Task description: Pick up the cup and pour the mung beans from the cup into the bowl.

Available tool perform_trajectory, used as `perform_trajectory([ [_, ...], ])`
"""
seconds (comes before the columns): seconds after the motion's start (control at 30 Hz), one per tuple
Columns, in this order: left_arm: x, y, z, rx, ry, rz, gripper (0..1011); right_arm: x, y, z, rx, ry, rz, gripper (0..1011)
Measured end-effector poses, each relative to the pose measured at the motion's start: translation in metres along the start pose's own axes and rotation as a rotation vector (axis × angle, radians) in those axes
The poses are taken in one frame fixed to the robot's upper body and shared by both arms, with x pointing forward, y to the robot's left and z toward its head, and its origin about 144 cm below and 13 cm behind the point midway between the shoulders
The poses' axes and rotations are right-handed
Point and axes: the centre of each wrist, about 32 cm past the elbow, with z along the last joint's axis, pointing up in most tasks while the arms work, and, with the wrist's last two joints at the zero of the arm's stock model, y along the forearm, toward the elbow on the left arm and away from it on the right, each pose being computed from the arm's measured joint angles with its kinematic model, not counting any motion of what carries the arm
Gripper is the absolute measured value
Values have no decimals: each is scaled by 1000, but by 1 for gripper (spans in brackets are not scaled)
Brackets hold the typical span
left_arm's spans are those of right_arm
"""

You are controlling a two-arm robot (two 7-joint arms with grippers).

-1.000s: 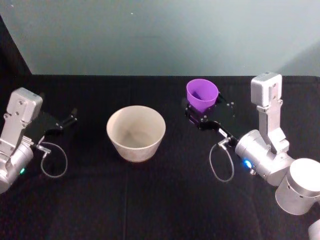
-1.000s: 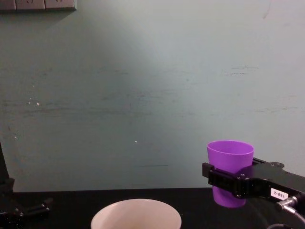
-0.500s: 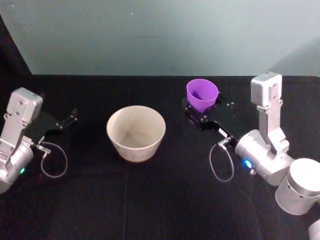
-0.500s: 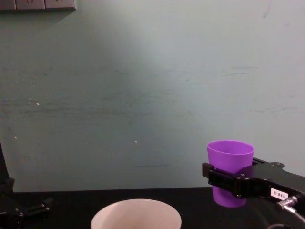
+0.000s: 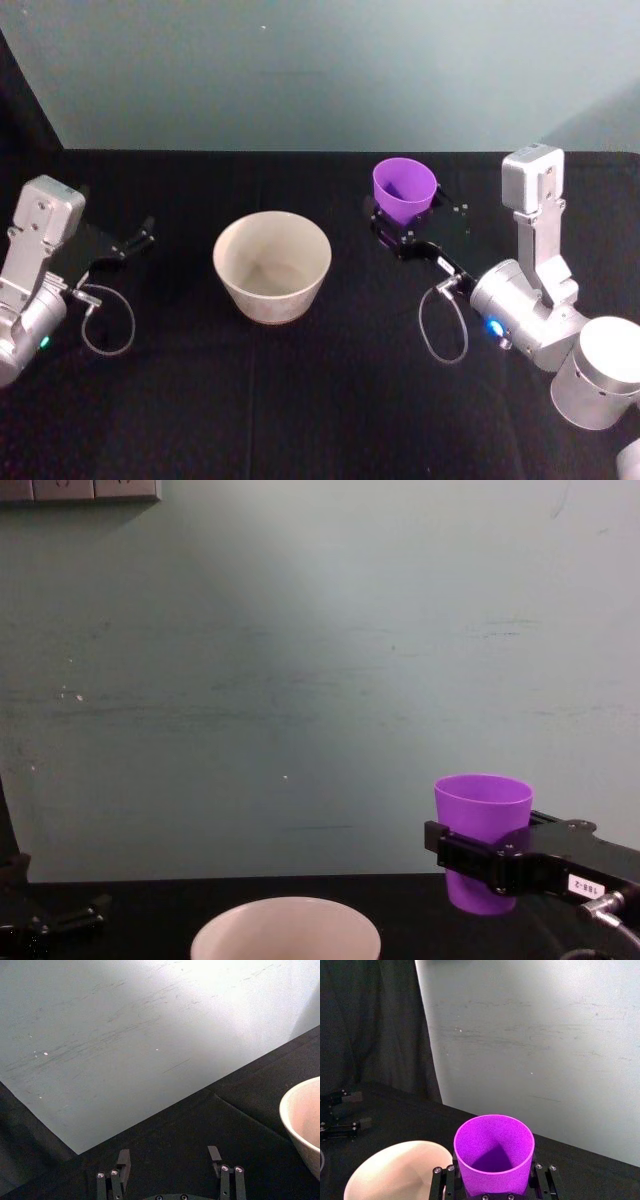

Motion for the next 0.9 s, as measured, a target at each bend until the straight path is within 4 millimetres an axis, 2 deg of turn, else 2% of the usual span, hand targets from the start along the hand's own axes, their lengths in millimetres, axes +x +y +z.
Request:
perform_trajectory([
  [0.9,0,0,0,0,0,0,1000,0,0,0,0,0,0,718],
])
